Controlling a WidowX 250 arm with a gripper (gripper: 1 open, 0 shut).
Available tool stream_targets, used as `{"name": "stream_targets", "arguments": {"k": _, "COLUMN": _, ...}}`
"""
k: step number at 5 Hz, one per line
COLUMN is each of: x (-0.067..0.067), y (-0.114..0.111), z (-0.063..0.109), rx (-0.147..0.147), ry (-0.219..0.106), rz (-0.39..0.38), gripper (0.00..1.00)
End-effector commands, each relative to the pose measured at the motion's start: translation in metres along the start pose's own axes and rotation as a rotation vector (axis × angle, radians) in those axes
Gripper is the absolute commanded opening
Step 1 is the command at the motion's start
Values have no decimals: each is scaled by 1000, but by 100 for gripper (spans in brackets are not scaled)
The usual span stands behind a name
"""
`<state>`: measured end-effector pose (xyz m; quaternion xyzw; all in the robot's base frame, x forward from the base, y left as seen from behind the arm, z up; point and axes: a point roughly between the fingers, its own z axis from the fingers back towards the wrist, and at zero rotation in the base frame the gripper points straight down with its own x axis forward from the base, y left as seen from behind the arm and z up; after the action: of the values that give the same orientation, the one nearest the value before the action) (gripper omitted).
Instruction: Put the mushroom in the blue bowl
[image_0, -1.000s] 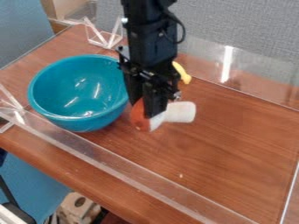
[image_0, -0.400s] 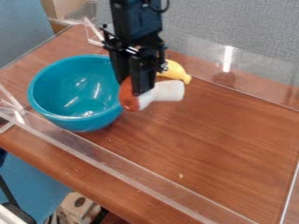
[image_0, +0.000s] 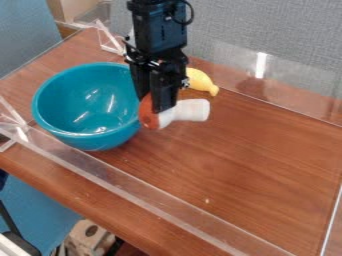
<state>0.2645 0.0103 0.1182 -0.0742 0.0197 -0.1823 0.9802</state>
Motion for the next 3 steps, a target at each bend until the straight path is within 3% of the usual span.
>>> {"name": "stream_targets", "arguments": {"k": 1, "x": 4, "y": -1, "z": 21, "rx": 25, "ry": -56, "rz": 13, "gripper": 0}}
{"name": "stream_targets", "arguments": {"k": 3, "x": 2, "y": -8, "z": 25, "rx": 27, "ry": -61, "rz": 45, "gripper": 0}}
